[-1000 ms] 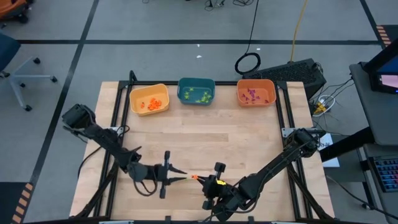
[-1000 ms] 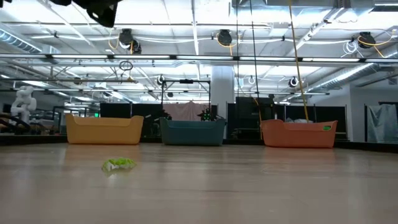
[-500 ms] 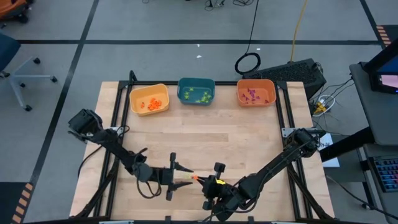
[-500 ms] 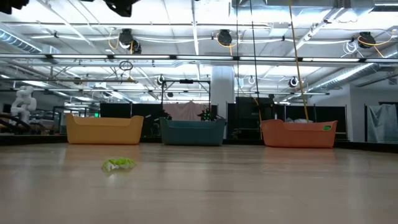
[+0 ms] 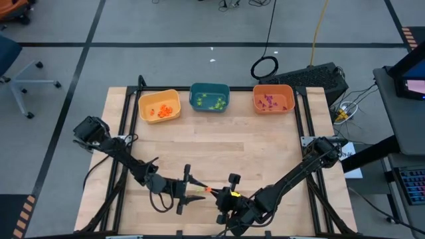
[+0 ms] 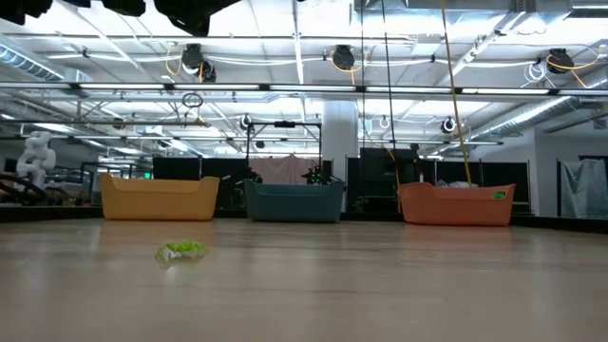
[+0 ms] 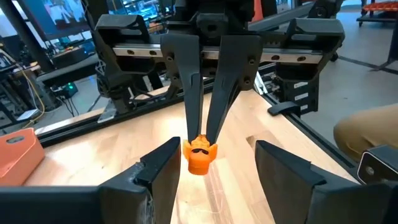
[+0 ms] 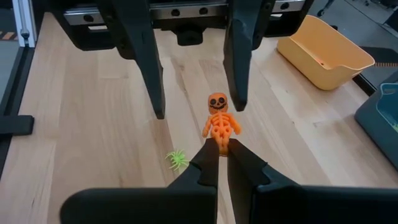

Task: Sort Halloween decoration
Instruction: Put the orange skeleton toy into the yellow bin

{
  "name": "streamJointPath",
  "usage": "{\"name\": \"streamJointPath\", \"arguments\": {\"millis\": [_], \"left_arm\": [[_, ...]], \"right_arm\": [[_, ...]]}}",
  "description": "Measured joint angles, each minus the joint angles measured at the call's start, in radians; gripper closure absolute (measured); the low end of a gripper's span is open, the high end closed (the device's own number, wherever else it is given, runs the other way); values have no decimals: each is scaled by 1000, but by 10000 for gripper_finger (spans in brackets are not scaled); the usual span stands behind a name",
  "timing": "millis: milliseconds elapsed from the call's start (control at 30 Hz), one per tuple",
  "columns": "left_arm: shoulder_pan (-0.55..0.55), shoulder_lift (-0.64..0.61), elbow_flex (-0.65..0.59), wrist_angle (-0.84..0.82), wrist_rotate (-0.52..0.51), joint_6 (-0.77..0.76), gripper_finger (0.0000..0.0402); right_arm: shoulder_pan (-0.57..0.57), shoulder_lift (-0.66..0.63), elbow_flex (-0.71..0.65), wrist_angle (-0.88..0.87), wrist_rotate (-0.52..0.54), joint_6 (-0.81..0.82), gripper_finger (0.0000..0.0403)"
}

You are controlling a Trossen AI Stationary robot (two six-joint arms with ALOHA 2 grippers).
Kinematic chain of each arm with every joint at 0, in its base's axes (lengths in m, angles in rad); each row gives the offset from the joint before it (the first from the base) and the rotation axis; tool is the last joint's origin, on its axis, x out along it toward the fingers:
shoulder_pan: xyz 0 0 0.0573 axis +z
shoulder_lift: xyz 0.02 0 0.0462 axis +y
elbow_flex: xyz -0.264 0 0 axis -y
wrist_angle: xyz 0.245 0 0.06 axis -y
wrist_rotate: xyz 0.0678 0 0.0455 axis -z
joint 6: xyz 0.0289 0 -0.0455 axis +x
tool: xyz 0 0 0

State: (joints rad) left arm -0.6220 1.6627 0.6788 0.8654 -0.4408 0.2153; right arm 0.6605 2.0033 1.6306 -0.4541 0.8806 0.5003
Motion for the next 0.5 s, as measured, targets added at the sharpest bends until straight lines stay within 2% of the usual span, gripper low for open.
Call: {"name": "streamJointPath", "arguments": {"millis": [133,500], "left_arm": [[1,0,0,-1,-4,0,222],[2,0,0,-1,-34,0,334]], "right_arm": [[0,0,0,0,0,0,403],[0,0,0,0,-1,-9,403]]}}
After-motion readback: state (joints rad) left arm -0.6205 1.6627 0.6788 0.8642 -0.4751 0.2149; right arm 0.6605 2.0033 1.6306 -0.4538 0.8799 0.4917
